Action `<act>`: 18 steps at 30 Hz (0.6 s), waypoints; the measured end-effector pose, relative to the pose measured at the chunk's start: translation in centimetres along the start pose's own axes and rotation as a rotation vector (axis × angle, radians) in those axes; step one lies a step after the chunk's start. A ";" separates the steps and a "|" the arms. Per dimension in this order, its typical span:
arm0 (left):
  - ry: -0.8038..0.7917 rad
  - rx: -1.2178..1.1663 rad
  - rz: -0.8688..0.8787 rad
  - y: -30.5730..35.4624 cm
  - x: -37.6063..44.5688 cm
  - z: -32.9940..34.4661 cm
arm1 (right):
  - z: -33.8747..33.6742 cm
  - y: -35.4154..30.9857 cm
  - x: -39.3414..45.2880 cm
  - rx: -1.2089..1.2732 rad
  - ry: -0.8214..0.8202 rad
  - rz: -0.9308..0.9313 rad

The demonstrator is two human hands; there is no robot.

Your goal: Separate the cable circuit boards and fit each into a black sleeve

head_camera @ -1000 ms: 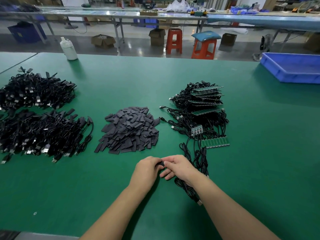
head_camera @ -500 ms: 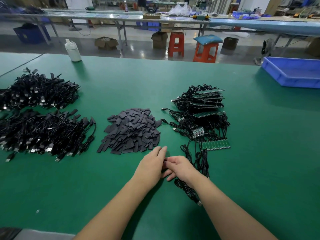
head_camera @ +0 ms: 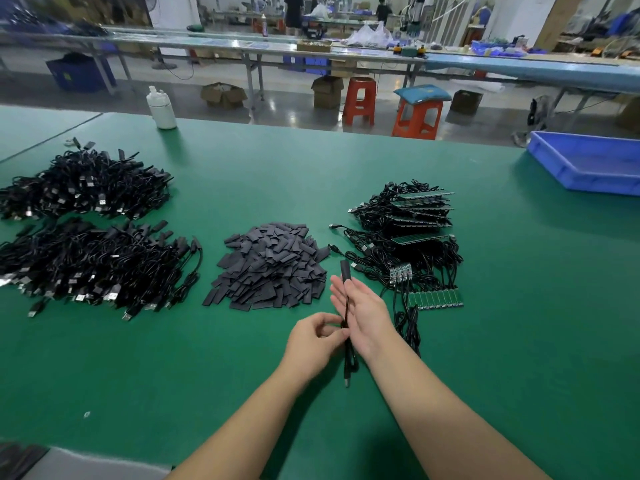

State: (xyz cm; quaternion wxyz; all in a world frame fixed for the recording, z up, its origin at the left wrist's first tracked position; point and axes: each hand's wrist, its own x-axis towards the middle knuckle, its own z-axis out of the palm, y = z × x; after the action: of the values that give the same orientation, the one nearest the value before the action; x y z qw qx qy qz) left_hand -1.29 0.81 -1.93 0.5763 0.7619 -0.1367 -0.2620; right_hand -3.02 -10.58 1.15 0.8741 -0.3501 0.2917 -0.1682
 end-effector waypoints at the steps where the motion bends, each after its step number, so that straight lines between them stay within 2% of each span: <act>1: 0.009 0.007 -0.001 0.1 0.0 -0.2 | 0.2 -0.1 0.0 -0.005 -0.003 0.003; 7: -0.018 0.003 -0.026 0.0 -0.6 -0.4 | 1.1 -0.2 -0.3 -0.062 -0.026 0.015; 10: -0.016 -0.081 -0.050 0.0 -0.7 -0.6 | 1.3 -0.6 -0.1 -0.234 -0.035 -0.003; 11: 0.006 -0.069 -0.043 0.1 -0.6 -1.0 | 1.2 -1.0 0.0 -0.385 -0.019 -0.040; 13: 0.085 0.005 -0.012 0.5 -0.1 -2.7 | 0.4 -2.2 0.6 -0.863 0.067 -0.196; 15: 0.226 0.192 0.040 1.0 1.0 -5.9 | -1.4 -3.8 1.1 -1.305 0.200 -0.404; 17: 0.398 0.433 0.086 1.5 2.3 -10.6 | -3.6 -5.5 1.7 -1.545 0.336 -0.553; 18: 0.484 0.554 0.099 1.7 3.0 -13.1 | -4.5 -6.1 2.1 -1.617 0.380 -0.567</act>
State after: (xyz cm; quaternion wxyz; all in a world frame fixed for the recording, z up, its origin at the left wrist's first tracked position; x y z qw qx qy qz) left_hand 8.62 9.33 1.52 0.3758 0.9214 -0.0989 0.0009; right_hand -4.78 -18.22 2.05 0.2201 -0.8876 0.3642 -0.1765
